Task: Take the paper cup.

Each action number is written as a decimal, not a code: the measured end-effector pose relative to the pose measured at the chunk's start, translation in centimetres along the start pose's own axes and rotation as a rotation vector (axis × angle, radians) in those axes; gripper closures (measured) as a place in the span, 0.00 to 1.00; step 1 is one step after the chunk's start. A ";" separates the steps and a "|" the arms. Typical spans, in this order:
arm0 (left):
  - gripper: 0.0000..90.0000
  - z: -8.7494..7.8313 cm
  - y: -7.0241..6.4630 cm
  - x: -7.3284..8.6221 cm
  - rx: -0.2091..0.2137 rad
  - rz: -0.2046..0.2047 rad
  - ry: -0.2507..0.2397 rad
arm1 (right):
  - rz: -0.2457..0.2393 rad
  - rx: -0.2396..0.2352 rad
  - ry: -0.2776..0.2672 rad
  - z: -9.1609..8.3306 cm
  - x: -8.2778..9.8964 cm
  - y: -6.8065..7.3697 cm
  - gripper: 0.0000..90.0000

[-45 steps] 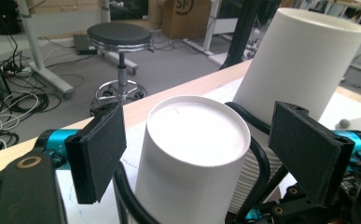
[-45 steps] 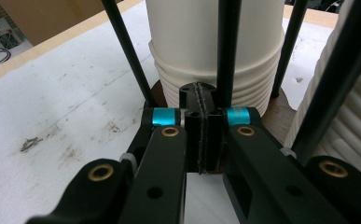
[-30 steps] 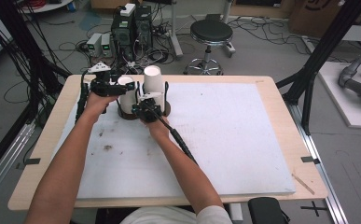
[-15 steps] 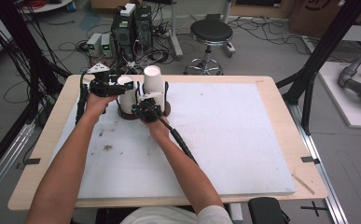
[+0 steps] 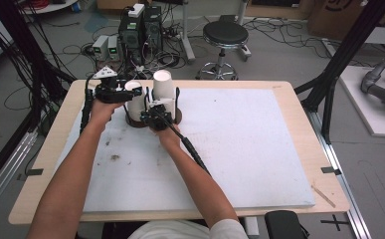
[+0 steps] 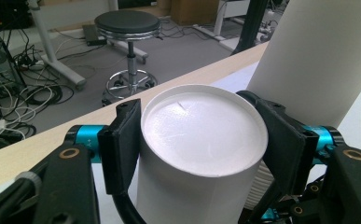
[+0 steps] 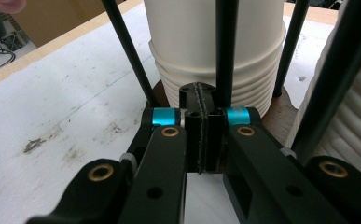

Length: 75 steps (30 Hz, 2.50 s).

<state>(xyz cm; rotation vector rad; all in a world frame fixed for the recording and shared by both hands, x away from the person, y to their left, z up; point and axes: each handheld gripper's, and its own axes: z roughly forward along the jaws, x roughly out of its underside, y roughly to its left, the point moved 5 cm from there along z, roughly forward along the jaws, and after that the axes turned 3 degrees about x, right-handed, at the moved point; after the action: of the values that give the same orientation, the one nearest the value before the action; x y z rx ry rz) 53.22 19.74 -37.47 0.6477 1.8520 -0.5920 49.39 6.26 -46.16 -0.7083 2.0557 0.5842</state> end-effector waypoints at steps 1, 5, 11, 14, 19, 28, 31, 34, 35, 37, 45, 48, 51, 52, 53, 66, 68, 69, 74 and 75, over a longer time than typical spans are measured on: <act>0.38 0.0 0.0 0.0 -0.002 0.001 0.001 | 0.000 0.000 0.000 0.0 0.0 0.0 1.00; 0.39 -0.1 -0.1 -0.4 -0.008 0.004 -0.004 | 0.001 -0.001 -0.002 0.1 0.0 0.0 1.00; 0.39 -0.7 -0.2 -1.1 -0.006 0.006 -0.021 | -0.001 -0.002 -0.001 0.1 0.0 0.0 1.00; 0.39 -1.1 -0.2 -1.5 -0.006 0.003 -0.044 | -0.002 -0.002 0.000 0.1 0.0 0.0 1.00; 0.39 -1.9 -0.2 -2.0 -0.011 0.010 -0.071 | -0.009 -0.005 -0.001 0.0 -0.1 0.0 1.00; 0.39 -3.9 -0.6 -3.4 -0.014 0.013 -0.133 | -0.040 -0.029 0.005 -0.7 -0.5 0.1 0.99; 0.39 -4.5 -1.0 -3.8 -0.013 0.020 -0.144 | -0.058 -0.036 0.003 -1.3 -0.8 0.1 0.98; 0.39 -5.1 -1.3 -4.0 -0.014 0.017 -0.141 | -0.062 -0.067 -0.003 -1.9 -1.2 0.0 0.98; 0.39 -5.3 -1.4 -4.1 -0.014 0.012 -0.138 | -0.064 -0.079 -0.001 -2.1 -1.2 0.1 0.98; 0.39 -5.8 -1.6 -4.2 -0.008 0.010 -0.140 | -0.084 -0.102 0.006 -2.4 -1.1 0.2 0.97; 0.39 -7.6 -2.5 -5.3 0.005 0.031 -0.141 | -0.149 -0.220 -0.007 -4.7 -1.5 0.3 0.97; 0.39 -8.2 -2.9 -5.7 0.017 0.036 -0.143 | -0.178 -0.278 -0.008 -5.9 -1.6 0.1 0.97; 0.39 -8.7 -3.6 -5.9 0.036 0.045 -0.138 | -0.194 -0.319 0.002 -7.3 -1.5 -0.2 0.95; 0.39 -8.9 -3.9 -6.0 0.045 0.049 -0.133 | -0.204 -0.330 0.009 -7.8 -1.4 -0.3 0.95; 0.39 -9.0 -4.2 -6.0 0.057 0.052 -0.130 | -0.219 -0.341 0.008 -8.4 -1.4 -0.4 0.94; 0.39 -9.4 -8.3 -4.4 0.156 0.096 -0.090 | -0.197 -0.325 -0.055 -16.4 -0.4 -6.1 0.78; 0.39 -9.2 -8.6 -3.9 0.166 0.086 -0.081 | -0.187 -0.317 -0.078 -17.5 -0.2 -7.1 0.77; 0.39 -9.1 -8.7 -3.7 0.171 0.081 -0.081 | -0.180 -0.311 -0.087 -18.0 0.0 -7.6 0.77; 0.39 -8.8 -9.9 -2.9 0.189 0.082 -0.079 | -0.145 -0.300 -0.114 -20.1 0.9 -9.7 0.71; 0.39 -8.9 -10.2 -2.8 0.191 0.081 -0.080 | -0.135 -0.292 -0.115 -20.5 1.1 -10.0 0.68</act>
<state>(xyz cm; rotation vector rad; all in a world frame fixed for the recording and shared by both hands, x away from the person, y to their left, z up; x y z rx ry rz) 41.29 17.66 -30.80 0.8098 1.6995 -0.7363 43.77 -14.24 -37.83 -0.9525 1.8194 0.8362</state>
